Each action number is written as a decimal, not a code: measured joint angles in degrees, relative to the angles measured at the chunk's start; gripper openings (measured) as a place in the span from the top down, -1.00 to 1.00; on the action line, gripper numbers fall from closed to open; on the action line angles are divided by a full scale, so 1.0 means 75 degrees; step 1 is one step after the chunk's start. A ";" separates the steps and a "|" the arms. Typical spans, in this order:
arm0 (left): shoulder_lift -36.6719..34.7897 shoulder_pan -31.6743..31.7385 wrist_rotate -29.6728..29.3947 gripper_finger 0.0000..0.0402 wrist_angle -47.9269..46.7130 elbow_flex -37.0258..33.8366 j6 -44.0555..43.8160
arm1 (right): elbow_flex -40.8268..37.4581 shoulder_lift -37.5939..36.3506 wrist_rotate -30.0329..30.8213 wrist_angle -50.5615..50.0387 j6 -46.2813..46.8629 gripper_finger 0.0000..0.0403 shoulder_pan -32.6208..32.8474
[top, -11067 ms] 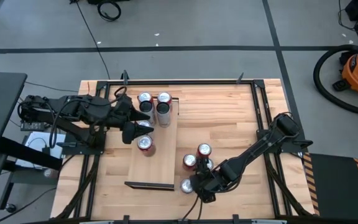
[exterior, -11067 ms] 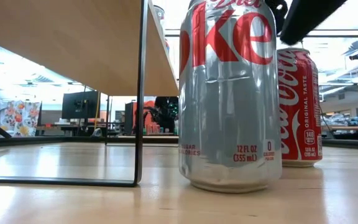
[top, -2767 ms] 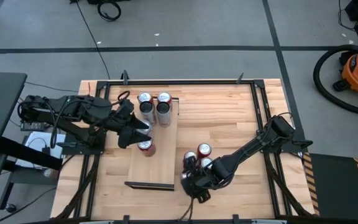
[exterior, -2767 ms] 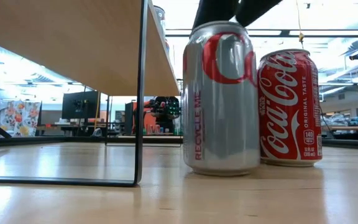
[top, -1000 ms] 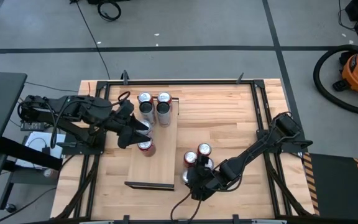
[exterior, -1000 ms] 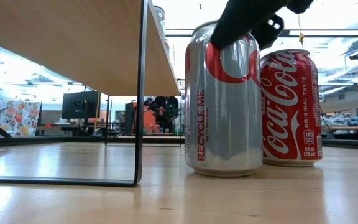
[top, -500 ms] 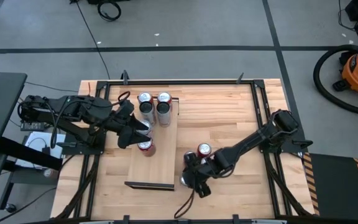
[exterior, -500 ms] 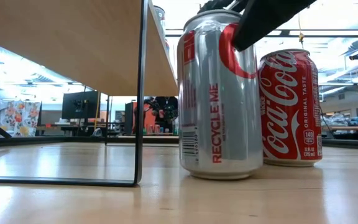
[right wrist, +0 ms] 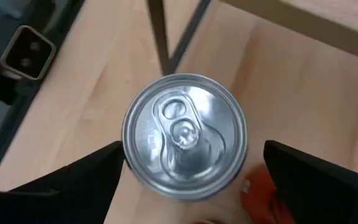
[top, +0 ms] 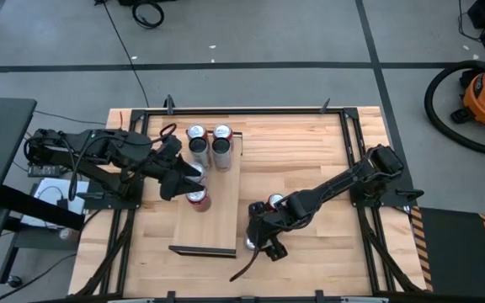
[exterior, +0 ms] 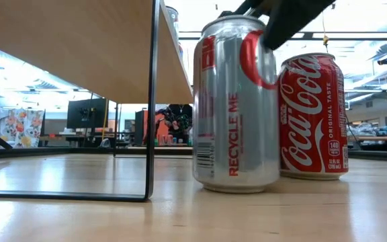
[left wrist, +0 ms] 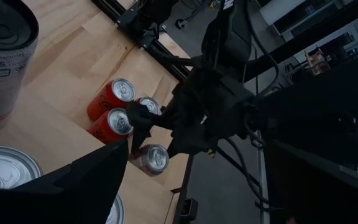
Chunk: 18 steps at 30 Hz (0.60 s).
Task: Place canned beverage on shelf
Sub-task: Put the red and silver soda can aligned with the other red and silver soda can on the shelf
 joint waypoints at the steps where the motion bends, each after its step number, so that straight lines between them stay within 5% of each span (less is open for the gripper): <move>1: 0.0000 0.0002 -0.0034 -0.94 0.0002 0.0001 0.0012 | 0.0060 0.0000 0.0102 -0.0063 0.0065 -0.95 0.0034; 6: 0.0000 0.0006 -0.0132 -0.94 0.0003 0.0001 0.0016 | 0.0401 0.0000 0.0931 -0.0313 0.0570 -0.93 0.0341; 18: 0.0000 0.0020 -0.0135 -0.94 0.0003 0.0001 0.0297 | 0.0519 0.0000 0.2593 -0.0318 0.3908 -0.95 0.0912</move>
